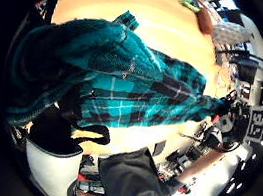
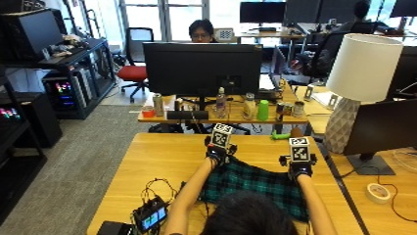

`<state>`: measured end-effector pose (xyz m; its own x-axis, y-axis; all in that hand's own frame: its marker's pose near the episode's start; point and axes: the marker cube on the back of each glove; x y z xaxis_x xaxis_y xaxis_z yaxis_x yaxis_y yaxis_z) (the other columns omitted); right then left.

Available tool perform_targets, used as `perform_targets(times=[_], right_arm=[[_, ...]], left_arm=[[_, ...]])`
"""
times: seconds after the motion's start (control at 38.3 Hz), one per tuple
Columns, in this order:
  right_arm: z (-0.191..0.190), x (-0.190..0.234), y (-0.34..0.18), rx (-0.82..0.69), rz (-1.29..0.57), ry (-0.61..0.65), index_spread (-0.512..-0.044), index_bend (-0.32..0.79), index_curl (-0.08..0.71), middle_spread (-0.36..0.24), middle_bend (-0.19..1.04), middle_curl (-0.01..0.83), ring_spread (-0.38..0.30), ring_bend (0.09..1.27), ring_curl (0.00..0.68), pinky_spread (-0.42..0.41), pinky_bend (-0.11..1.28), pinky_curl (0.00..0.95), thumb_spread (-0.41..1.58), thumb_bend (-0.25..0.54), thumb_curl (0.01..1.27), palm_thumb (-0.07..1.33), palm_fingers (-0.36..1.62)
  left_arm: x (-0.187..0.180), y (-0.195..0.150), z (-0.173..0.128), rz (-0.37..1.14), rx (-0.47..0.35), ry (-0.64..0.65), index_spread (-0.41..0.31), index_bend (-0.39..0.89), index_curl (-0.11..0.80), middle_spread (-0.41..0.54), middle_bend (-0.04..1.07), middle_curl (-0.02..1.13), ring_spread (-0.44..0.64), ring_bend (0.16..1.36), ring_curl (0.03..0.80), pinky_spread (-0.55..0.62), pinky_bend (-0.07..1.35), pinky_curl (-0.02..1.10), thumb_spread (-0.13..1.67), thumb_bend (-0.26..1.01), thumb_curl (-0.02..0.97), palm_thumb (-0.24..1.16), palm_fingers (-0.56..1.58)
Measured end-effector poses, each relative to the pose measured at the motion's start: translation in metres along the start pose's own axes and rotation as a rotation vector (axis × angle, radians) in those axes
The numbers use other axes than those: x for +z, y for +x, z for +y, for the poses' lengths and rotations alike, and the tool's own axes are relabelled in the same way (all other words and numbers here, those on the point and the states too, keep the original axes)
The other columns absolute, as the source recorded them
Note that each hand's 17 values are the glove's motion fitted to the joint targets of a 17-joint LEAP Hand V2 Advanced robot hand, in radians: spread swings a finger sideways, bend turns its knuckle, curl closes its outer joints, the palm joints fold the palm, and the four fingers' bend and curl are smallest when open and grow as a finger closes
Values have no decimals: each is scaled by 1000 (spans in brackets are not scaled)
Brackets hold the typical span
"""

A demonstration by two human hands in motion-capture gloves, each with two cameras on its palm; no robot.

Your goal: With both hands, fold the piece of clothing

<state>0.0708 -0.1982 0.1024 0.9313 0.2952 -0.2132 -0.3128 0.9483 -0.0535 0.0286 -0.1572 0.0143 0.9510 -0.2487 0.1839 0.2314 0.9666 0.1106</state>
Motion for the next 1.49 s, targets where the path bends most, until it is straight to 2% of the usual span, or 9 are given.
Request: perform_targets(times=[0.08, 0.16, 0.37, 0.52, 0.78, 0.97, 1.23, 1.41, 1.49], right_arm=[[22, 2, -4, 57, -20, 19, -236, 149, 363, -150, 331, 491, -218, 658, 456, -311, 584, 398, 745, -17, 564, 1093, 1265], [40, 2, -2, 97, -48, 104, -246, 131, 360, -156, 338, 495, -218, 643, 453, -305, 568, 397, 792, -6, 565, 1102, 1204], [-10, 13, 47, 164, -50, 295, -270, 73, 315, -151, 237, 465, -195, 592, 439, -240, 564, 397, 1006, -7, 527, 1098, 1026], [26, -10, 74, 180, -60, 281, -278, 66, 281, -145, 208, 456, -184, 575, 432, -224, 549, 391, 1111, -31, 483, 1010, 1031], [59, 30, 84, 216, -230, 82, -272, 20, 220, -110, 206, 453, -146, 545, 429, -176, 576, 399, 1182, -58, 387, 784, 919], [41, 108, 66, 285, -291, -268, -248, 15, 172, -40, 184, 447, -72, 540, 430, -66, 608, 410, 1168, -65, 324, 592, 679], [5, 153, 52, 336, -219, -154, -216, 59, 142, 23, 175, 404, 5, 557, 404, 36, 673, 398, 1142, -36, 283, 481, 542], [20, 150, 29, 303, -351, -249, -194, 30, 116, 22, 240, 419, -43, 631, 416, -23, 668, 385, 1151, 27, 297, 580, 624], [15, 143, 22, 285, -368, -33, -181, 34, 107, 0, 282, 431, -81, 648, 416, -76, 671, 380, 1163, 83, 321, 704, 708]], left_arm=[[19, 1, -19, 38, -77, 8, -269, 116, 478, -291, 372, 524, -326, 511, 430, -326, 295, 406, 876, -18, 581, 746, 1131], [29, -5, -30, 77, -150, 78, -198, -102, 381, -269, 328, 514, -307, 557, 445, -299, 367, 429, 1024, -101, 494, 533, 872], [4, -28, -15, 134, -166, 247, -82, 8, 272, -124, 128, 458, -198, 623, 458, -209, 532, 470, 1116, -75, 367, 239, 549], [-12, -25, 22, 181, -69, 272, -53, 75, 246, -48, 125, 407, -143, 644, 442, -140, 550, 458, 1152, -43, 322, 164, 473], [67, 12, 56, 263, 126, 28, -49, 146, 254, 20, 126, 356, -63, 636, 417, -63, 561, 438, 1184, -11, 289, 159, 398], [132, 25, 63, 171, 32, -163, -49, 197, 302, 98, 108, 322, 77, 585, 400, 118, 494, 419, 1203, -13, 274, 170, 212], [165, 19, 52, 201, 7, -330, -24, 171, 322, 188, 136, 273, 252, 576, 364, 310, 474, 382, 1187, -29, 244, 94, 72], [167, 19, 50, 217, 9, -325, -10, 171, 322, 238, 143, 258, 355, 539, 337, 389, 483, 370, 1153, -24, 238, 69, -45], [168, 20, 51, 228, 12, -316, -10, 166, 322, 248, 143, 250, 379, 537, 328, 407, 482, 364, 1145, -22, 239, 66, -47]])
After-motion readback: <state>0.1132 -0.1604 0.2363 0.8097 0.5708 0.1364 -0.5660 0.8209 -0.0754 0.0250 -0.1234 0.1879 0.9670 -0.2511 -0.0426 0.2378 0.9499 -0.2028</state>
